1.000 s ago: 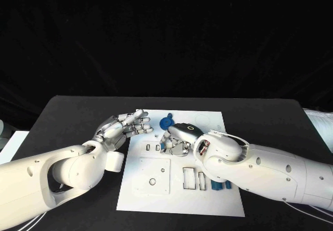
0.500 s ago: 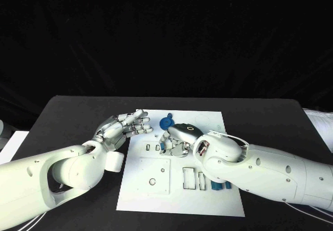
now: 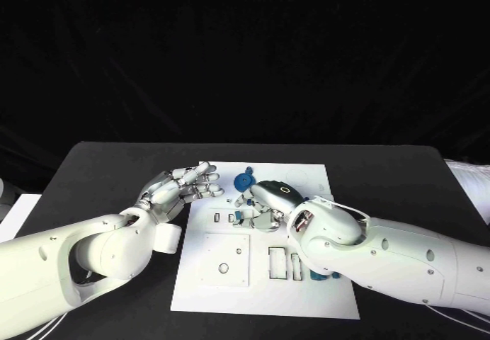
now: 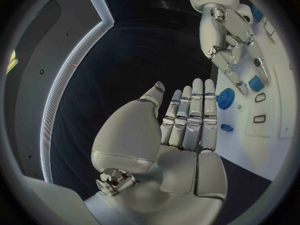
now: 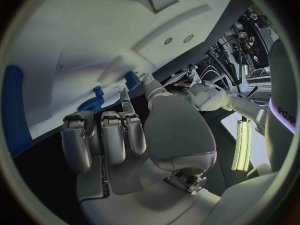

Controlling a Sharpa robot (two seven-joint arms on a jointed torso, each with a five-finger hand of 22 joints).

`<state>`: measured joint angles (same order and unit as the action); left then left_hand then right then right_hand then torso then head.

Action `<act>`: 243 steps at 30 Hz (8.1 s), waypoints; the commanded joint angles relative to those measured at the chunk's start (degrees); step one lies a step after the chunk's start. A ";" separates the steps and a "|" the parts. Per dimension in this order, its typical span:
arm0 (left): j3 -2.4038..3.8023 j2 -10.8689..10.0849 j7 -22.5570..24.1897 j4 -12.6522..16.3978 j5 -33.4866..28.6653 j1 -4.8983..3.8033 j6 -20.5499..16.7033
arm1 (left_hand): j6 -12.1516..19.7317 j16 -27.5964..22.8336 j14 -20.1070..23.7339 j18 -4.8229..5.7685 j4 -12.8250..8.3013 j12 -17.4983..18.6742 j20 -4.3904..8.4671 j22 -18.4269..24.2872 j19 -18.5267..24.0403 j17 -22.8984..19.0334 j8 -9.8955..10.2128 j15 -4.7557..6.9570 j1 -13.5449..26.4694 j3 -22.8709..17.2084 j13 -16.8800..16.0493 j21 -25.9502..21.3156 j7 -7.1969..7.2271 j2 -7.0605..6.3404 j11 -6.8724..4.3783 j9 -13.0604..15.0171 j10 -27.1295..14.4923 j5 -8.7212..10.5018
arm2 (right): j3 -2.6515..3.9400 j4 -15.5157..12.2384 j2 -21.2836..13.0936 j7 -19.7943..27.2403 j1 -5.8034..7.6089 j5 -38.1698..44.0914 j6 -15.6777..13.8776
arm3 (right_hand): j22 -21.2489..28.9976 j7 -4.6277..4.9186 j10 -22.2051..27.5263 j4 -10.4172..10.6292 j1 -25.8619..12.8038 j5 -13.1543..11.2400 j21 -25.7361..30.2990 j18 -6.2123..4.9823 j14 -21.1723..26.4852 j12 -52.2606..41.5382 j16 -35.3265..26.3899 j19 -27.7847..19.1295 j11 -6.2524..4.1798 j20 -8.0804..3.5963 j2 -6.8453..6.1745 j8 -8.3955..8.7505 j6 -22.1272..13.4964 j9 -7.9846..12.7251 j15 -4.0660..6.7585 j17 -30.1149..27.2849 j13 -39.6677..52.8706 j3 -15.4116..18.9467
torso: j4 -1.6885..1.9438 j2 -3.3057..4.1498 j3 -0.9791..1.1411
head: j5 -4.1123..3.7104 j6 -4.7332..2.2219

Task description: Assemble the parts on the task board

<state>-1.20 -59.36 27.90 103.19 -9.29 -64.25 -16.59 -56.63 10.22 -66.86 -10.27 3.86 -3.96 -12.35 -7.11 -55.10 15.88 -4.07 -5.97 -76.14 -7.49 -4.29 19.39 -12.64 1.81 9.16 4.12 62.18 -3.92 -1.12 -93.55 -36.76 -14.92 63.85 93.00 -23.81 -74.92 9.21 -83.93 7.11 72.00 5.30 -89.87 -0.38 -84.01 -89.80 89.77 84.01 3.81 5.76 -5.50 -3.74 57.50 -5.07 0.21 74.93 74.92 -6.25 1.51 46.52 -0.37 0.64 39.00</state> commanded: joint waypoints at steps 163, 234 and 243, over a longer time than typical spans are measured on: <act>-2.70 24.11 -71.08 -20.99 65.37 -12.30 23.03 | 2.47 79.78 -23.14 7.90 2.95 -70.56 11.18 -72.40 -30.13 74.12 -28.46 11.15 7.99 -38.25 -67.87 64.79 10.66 -10.36 -11.18 40.91 17.07 0.39 | 1.45 -1.53 -21.58 15.17 8.34 -33.48 3.57 | -15.08 -0.31 -6.07 0.49 2.91 6.39 -0.13 0.38 -5.99 -0.20 0.23 5.99 0.38 0.45 0.90 -0.33 -0.06 -0.62 -0.33 15.07 15.08 2.63 | -0.70 -4.44 0.70 | 1.77 4.49; -2.63 21.66 -73.78 -17.13 70.57 -9.79 26.01 | 1.88 79.78 -23.14 8.19 1.41 -71.62 11.17 -73.79 -30.76 74.12 -28.70 11.15 12.15 -40.10 -68.91 65.49 10.78 -10.64 -11.23 42.14 18.03 0.52 | 1.39 -1.37 -21.36 15.10 8.02 -32.96 4.51 | -15.08 -0.31 -6.04 0.80 2.59 6.42 -0.13 0.38 -5.99 -0.16 0.23 5.99 0.39 0.45 1.00 -0.32 -0.07 -0.65 -0.33 15.07 15.06 3.03 | -0.47 -4.29 0.74 | 2.47 5.05; -2.62 22.50 -74.47 -18.41 69.47 -9.80 27.20 | 0.86 79.78 -23.14 8.28 2.69 -72.27 11.38 -74.32 -30.98 74.12 -28.43 11.44 17.08 -37.60 -69.55 65.73 11.27 -11.37 -11.59 42.33 18.44 0.59 | 1.39 -1.69 -21.43 15.14 8.02 -32.63 4.71 | -15.08 -0.31 -6.04 0.82 2.59 6.41 -0.13 0.38 -5.99 -0.15 0.23 5.99 0.39 0.45 1.00 -0.32 -0.07 -0.66 -0.33 15.07 15.06 3.08 | -0.48 -4.35 0.78 | 2.57 5.23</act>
<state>-3.62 -37.21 -40.12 84.72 62.34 -74.33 7.86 -54.59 89.82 -84.18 -2.70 6.70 -75.89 -1.00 -74.91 -83.93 74.90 -32.73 5.22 -59.49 -45.28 -73.80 84.76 -2.24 -9.52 -2.47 46.41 80.38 -3.27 0.27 -95.09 -58.21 0.08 71.91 59.56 -19.99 -74.93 9.20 -84.14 7.82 74.50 11.52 -89.87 -0.38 -84.02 -89.80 89.77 84.00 4.01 6.16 -4.82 -3.96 57.51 -5.64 0.21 74.93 74.91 -3.48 1.05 42.18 0.38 3.18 44.17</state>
